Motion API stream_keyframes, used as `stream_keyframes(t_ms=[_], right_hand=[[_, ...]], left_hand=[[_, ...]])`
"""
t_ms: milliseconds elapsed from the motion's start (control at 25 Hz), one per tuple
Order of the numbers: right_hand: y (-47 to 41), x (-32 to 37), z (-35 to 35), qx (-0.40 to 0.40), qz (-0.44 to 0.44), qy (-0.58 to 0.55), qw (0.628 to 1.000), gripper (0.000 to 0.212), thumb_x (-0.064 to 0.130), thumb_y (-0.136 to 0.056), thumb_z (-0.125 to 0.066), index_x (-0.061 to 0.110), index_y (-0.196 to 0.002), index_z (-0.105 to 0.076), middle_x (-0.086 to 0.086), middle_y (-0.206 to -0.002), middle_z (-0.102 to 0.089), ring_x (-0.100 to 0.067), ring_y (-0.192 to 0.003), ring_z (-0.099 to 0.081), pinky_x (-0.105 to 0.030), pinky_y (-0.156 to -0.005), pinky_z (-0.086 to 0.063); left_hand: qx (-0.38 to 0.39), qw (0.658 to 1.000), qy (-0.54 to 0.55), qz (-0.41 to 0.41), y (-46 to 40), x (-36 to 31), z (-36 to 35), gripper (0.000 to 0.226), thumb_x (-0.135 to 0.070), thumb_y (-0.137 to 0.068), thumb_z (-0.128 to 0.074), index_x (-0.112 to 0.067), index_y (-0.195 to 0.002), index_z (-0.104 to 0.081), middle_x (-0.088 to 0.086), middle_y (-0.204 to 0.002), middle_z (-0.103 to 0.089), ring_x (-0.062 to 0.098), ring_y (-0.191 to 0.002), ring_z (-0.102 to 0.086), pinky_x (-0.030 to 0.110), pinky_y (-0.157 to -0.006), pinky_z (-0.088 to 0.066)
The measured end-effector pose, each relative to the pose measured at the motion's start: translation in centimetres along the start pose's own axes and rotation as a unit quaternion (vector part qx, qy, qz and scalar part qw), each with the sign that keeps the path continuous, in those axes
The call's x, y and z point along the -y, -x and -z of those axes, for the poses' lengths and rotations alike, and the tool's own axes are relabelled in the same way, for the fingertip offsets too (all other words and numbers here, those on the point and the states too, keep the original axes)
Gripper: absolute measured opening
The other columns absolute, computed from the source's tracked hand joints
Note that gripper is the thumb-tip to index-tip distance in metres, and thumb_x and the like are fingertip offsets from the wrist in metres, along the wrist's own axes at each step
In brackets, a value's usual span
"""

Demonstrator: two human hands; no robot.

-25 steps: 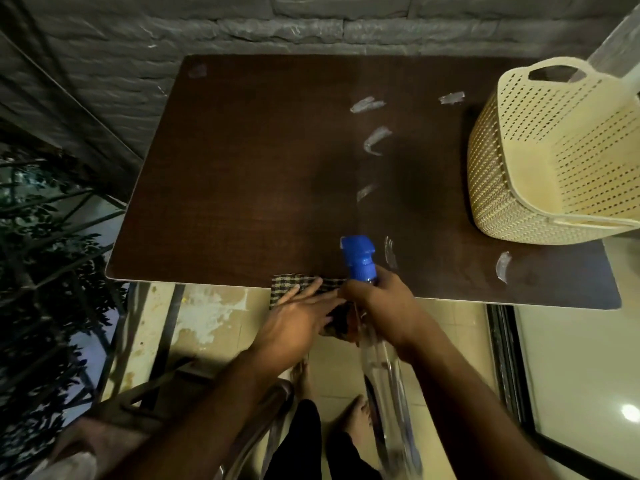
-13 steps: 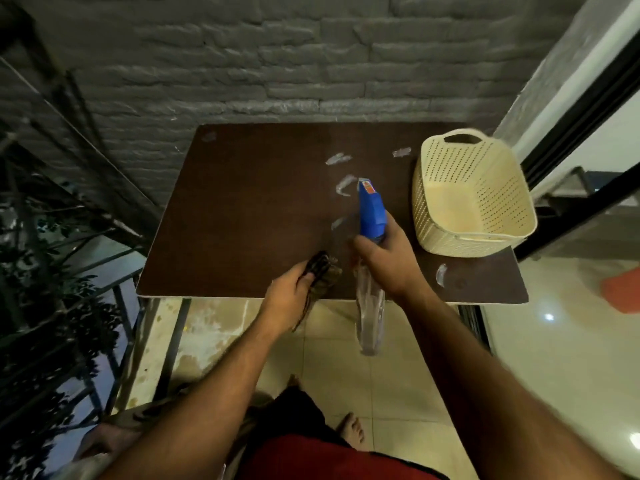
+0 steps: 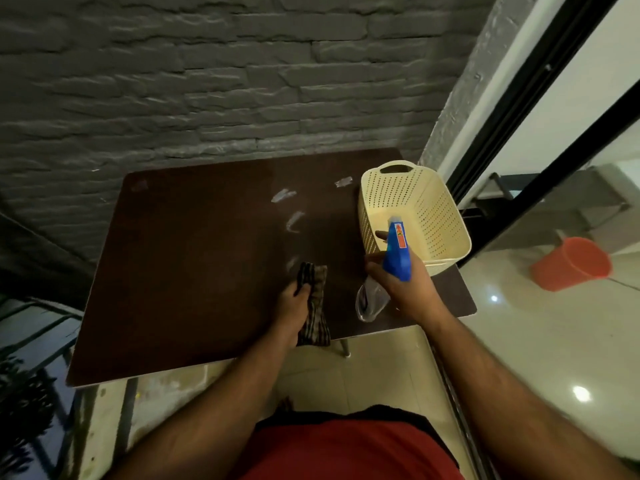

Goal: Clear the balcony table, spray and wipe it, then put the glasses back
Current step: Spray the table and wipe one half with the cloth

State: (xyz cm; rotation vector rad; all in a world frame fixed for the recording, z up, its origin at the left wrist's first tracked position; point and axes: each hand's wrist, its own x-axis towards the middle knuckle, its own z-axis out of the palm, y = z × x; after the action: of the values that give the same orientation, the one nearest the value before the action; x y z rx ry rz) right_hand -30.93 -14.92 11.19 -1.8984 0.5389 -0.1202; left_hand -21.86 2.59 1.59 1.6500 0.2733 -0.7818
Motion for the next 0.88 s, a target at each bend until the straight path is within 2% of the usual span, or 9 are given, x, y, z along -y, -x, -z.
stream_keyframes(t_ms=[120,280,400,520,600,720,800,880], right_hand=[[-1.0,-0.9,1.7,0.008,0.002,0.039,0.999,0.051,0.024,-0.091,-0.065,0.023,-0.137,-0.043,0.009,-0.11,-0.064,-0.007,-0.099,-0.063,-0.027,-0.087,-0.052],[-2.8,-2.4,3.7,0.05,-0.007,0.048,0.998,0.055,0.025,-0.091,-0.066,0.023,-0.14,-0.041,0.01,-0.114,-0.062,-0.012,-0.106,-0.061,-0.037,-0.092,-0.053],[-3.8,-3.3,5.1,0.093,-0.004,0.052,0.994,0.053,0.024,-0.091,-0.066,0.022,-0.138,-0.042,0.014,-0.109,-0.061,-0.009,-0.105,-0.061,-0.036,-0.093,-0.054],[-4.0,-4.2,5.9,0.125,0.011,0.046,0.991,0.044,0.021,-0.09,-0.066,0.025,-0.128,-0.044,0.01,-0.107,-0.063,-0.009,-0.103,-0.063,-0.031,-0.089,-0.055],[-4.2,-4.8,6.2,0.137,0.026,0.057,0.989,0.041,0.022,-0.09,-0.067,0.031,-0.122,-0.043,0.005,-0.107,-0.065,-0.013,-0.1,-0.064,-0.029,-0.085,-0.055],[-4.3,-5.8,6.2,0.144,0.039,0.051,0.987,0.04,0.024,-0.087,-0.07,0.036,-0.115,-0.044,0.003,-0.098,-0.067,-0.012,-0.092,-0.067,-0.029,-0.08,-0.058],[-4.2,-5.9,6.1,0.155,0.046,0.056,0.985,0.043,0.024,-0.085,-0.072,0.035,-0.115,-0.044,0.007,-0.097,-0.066,-0.006,-0.09,-0.066,-0.023,-0.08,-0.056],[-4.3,-5.9,6.1,0.169,0.053,0.065,0.982,0.049,0.029,-0.085,-0.073,0.028,-0.124,-0.044,0.009,-0.107,-0.065,-0.005,-0.096,-0.064,-0.02,-0.084,-0.054]], left_hand=[[0.01,0.999,0.007,0.03,-1.3,0.1,-2.0,0.033,-0.027,-0.101,-0.042,-0.022,-0.133,-0.05,0.008,-0.119,-0.061,0.024,-0.103,-0.059,0.039,-0.087,-0.049],[-0.001,0.999,0.003,0.053,-2.8,0.5,-5.5,0.037,-0.028,-0.101,-0.042,-0.02,-0.137,-0.046,0.01,-0.123,-0.057,0.025,-0.106,-0.055,0.038,-0.087,-0.046],[-0.042,0.996,0.003,0.081,-4.2,1.6,-8.0,0.038,-0.03,-0.099,-0.046,-0.025,-0.137,-0.046,0.008,-0.128,-0.056,0.027,-0.113,-0.054,0.043,-0.095,-0.046],[-0.079,0.994,-0.023,0.076,-7.1,5.0,-9.4,0.034,-0.035,-0.094,-0.054,-0.029,-0.127,-0.055,0.005,-0.123,-0.06,0.024,-0.106,-0.059,0.048,-0.094,-0.05],[-0.122,0.988,-0.06,0.069,-7.7,5.7,-10.4,0.033,-0.037,-0.09,-0.059,-0.025,-0.122,-0.058,0.005,-0.118,-0.064,0.023,-0.102,-0.06,0.047,-0.093,-0.05],[-0.18,0.974,-0.127,0.041,-5.4,3.3,-11.6,0.022,-0.031,-0.091,-0.059,-0.019,-0.11,-0.06,0.002,-0.105,-0.066,0.023,-0.095,-0.06,0.034,-0.085,-0.048],[-0.206,0.953,-0.222,0.027,-4.8,2.5,-11.7,0.027,-0.031,-0.091,-0.059,-0.019,-0.115,-0.058,0.005,-0.105,-0.066,0.026,-0.098,-0.061,0.03,-0.079,-0.044],[-0.219,0.933,-0.284,0.011,-4.5,2.3,-11.3,0.034,-0.034,-0.089,-0.061,-0.019,-0.119,-0.056,0.007,-0.109,-0.066,0.029,-0.102,-0.061,0.03,-0.078,-0.044]])
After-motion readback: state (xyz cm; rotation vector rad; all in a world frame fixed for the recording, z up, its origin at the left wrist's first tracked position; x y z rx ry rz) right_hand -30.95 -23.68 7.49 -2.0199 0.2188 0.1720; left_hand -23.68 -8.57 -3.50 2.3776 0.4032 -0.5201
